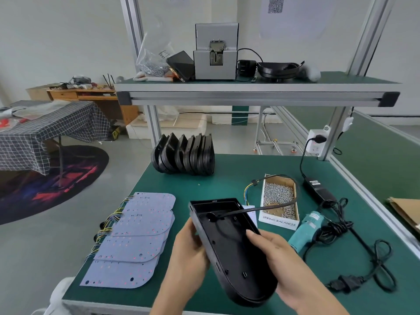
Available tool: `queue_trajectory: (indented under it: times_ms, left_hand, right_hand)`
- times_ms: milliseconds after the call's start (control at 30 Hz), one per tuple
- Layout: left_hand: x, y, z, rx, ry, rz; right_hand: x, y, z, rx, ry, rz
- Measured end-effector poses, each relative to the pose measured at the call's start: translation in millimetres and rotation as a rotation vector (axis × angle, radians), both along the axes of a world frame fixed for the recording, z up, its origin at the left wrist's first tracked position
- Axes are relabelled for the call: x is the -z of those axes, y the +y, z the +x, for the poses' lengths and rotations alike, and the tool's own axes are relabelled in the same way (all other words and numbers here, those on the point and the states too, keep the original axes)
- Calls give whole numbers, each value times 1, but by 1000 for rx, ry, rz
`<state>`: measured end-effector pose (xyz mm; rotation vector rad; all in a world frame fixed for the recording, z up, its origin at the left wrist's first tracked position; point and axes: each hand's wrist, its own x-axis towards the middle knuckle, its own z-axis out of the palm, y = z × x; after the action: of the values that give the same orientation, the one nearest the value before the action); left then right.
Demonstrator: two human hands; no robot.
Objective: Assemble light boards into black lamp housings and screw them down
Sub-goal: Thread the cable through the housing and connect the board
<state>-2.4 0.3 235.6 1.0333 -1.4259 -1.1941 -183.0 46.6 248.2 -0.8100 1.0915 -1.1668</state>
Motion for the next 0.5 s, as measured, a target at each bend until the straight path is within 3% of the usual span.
queue_trajectory:
  times_ms: [100,167,300,367,500]
  left_hand:
    - [2,4,4,-121,-213,6]
    - [5,9,12,-151,-313,143]
    - [15,28,30,41,-521,389]
    - [17,33,32,92,-628,403]
    - [2,24,32,-12,-940,281]
  right_hand:
    - [-11,-7,-5,62,-45,-15]
    - [-25,-16,-19,197,-202,8]
    - [-72,-39,-51,309,-425,-26]
    - [-83,-51,-59,299,-406,-35]
    - [-89,-70,-49,153,-295,-73]
